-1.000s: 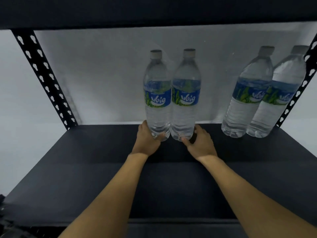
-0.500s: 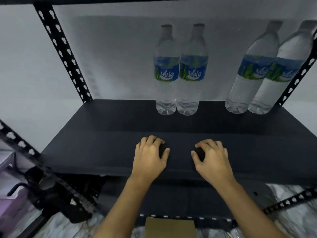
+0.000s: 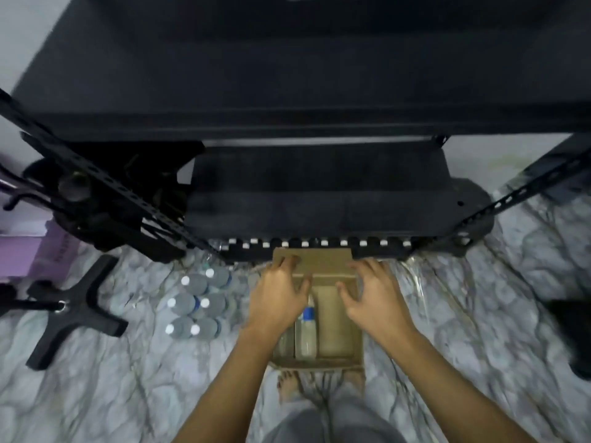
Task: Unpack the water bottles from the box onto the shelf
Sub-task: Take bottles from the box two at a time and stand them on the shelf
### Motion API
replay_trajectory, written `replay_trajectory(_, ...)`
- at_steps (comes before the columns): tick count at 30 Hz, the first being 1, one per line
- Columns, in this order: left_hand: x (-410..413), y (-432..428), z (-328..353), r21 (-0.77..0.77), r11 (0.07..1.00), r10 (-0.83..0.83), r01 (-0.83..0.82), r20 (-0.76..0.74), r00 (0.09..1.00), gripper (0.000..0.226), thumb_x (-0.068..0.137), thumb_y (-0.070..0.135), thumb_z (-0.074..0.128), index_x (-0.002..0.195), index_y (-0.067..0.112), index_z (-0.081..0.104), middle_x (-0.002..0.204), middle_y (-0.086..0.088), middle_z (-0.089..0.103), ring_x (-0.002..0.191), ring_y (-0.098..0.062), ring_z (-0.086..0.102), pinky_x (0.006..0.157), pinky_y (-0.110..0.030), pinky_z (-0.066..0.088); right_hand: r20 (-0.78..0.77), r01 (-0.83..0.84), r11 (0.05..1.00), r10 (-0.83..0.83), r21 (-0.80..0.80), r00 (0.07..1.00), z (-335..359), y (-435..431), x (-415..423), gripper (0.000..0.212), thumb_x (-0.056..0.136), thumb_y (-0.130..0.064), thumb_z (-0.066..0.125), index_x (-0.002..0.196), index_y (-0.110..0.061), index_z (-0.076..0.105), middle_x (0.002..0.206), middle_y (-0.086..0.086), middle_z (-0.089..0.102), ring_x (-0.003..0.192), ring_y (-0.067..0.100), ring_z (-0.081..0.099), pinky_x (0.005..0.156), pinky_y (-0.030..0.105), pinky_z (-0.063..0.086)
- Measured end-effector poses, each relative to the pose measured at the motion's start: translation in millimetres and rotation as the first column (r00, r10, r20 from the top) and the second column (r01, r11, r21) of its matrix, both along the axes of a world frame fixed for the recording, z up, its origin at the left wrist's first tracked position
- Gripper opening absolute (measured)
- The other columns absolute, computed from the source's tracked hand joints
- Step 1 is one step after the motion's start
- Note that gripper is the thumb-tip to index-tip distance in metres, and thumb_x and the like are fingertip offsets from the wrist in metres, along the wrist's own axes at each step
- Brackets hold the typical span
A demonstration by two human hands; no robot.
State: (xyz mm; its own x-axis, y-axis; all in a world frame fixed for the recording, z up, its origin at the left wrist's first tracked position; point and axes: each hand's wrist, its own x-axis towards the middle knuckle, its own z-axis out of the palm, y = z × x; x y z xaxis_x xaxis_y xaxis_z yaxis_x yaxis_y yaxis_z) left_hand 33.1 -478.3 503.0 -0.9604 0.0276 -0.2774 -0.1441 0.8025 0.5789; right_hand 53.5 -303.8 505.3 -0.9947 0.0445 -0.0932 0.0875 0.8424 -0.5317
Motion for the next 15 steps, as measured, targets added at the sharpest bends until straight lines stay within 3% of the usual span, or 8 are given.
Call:
replay_trajectory(7,45,-11,-125,-0.080,0.996,-0.003,0.038,0.401,0.916,0.038,0.097,0.040,0.053,0.126,0.017,0.055,0.117,-0.008,0.066,0.104,-0.031,0.065,0.087,-0.044,0.055,0.403,0.018,1.000,-0.015,-0.004,0.915,-120,-4,44,0.051,0.084,-0.040,0.062,0.124,-0.008,0.061,0.124,0.012,0.060,0.111,0.033,0.056,0.094,0.041,0.049)
replay_trajectory(12,58,-21,-233,-0.085,0.994,0.107,-0.073,0.547,0.830,0.039,0.099,0.040,0.052,0.128,0.013,0.057,0.113,-0.010,0.069,0.102,-0.029,0.065,0.080,-0.034,0.048,0.552,0.054,0.999,-0.049,0.008,0.832,-229,-14,59,0.055,0.085,-0.051,0.061,0.125,-0.012,0.058,0.126,0.012,0.057,0.112,0.034,0.056,0.090,0.038,0.051)
replay_trajectory(15,55,-27,-309,-0.089,0.981,0.191,-0.173,0.592,0.783,0.041,0.097,0.039,0.055,0.128,0.012,0.056,0.108,-0.009,0.067,0.096,-0.027,0.063,0.086,-0.037,0.052,0.606,0.081,0.997,-0.066,0.003,0.793,-307,-20,60,0.062,0.083,-0.055,0.061,0.127,-0.012,0.056,0.127,0.011,0.056,0.115,0.032,0.053,0.092,0.038,0.050)
